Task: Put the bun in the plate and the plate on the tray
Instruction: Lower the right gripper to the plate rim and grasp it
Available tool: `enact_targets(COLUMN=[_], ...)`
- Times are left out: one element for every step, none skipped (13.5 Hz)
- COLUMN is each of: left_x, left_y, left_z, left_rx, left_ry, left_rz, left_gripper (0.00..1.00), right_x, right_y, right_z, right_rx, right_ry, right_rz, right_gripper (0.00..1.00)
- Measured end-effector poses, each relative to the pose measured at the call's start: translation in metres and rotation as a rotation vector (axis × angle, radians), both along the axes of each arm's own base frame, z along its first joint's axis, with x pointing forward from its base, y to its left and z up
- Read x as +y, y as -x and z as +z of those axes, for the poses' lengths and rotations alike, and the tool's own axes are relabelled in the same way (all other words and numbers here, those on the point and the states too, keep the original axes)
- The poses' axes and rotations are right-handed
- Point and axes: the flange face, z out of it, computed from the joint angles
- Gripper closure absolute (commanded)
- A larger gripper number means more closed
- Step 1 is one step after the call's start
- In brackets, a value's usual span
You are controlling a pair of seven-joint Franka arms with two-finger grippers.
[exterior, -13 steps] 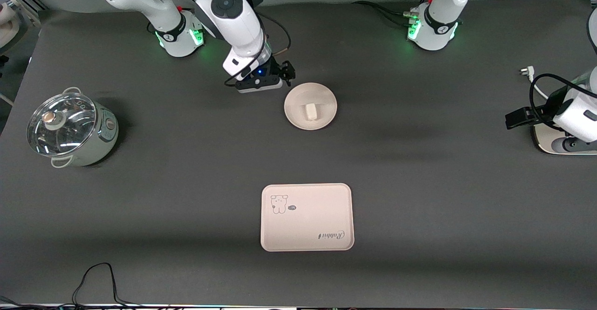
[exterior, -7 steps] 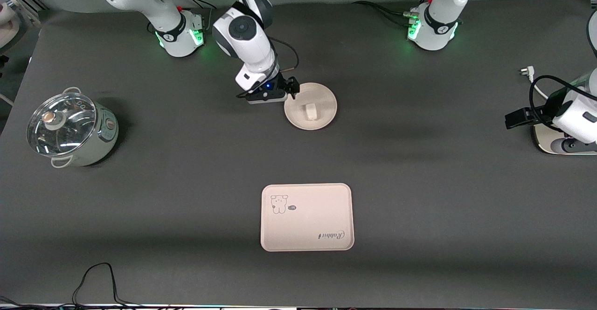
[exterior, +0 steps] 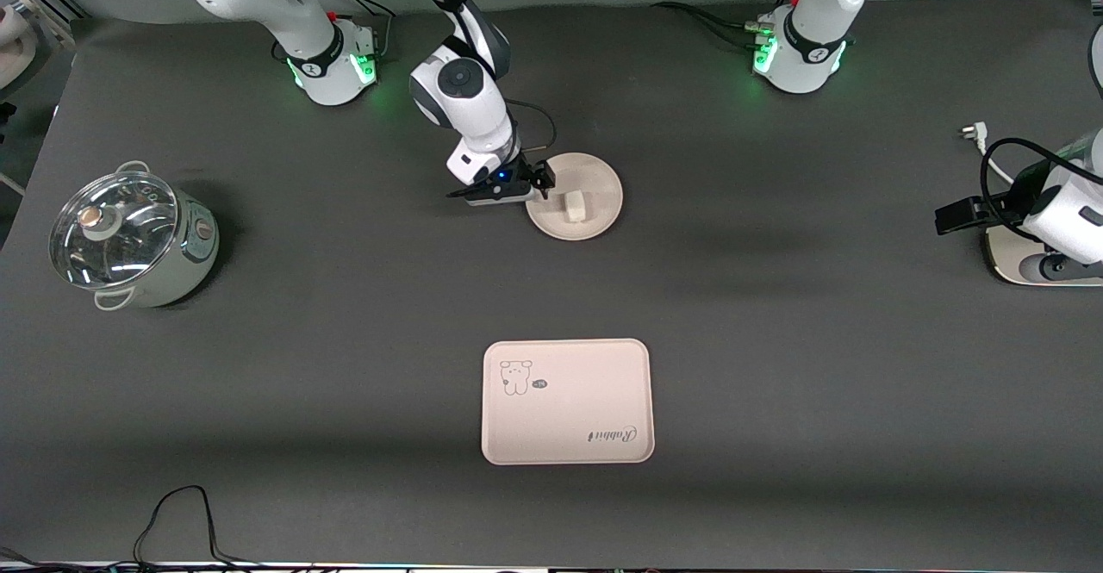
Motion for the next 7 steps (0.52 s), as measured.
enact_targets(left_x=[0.0001,0.0002,0.0002,0.0001,0.0000,0.0001,0.0001], left_y=[0.0001,0.0002,0.0003,0.0004,0.0007,0.0011,0.0016], left_z=[-0.0001,-0.0002,-0.0003,-0.0004,-0.0006,-0.0008,-0.0011], left_rx=[0.001,0.002,0.003,0.004,0.007,0.010,0.013], left_ry=[0.000,0.000,0.000,0.000,0.000,0.000,0.000], left_rz=[0.000,0.000,0.000,0.000,0.000,0.000,0.000], left_gripper=[0.00,0.00,0.00,0.00,0.00,0.00,0.00], right_x=[0.0004,0.0011,0.0014,0.0014,0.0015,0.0015,0.0015], right_y=[0.0015,0.0025,0.0030,0.0031,0.0031,0.0031,0.0031], right_z=[-0.0034,-0.0051,-0.0060,-0.0064,-0.0063,-0.0063,-0.0063], right_rx=[0.001,-0.001,-0.001,-0.001,-0.001,-0.001,-0.001], right_ry=[0.003,0.002,0.002,0.002,0.002,0.002,0.002], right_rz=[0.003,0.004,0.005,0.005,0.005,0.005,0.005], right_gripper=[0.11,0.26,0.40,0.53,0.66,0.79,0.92])
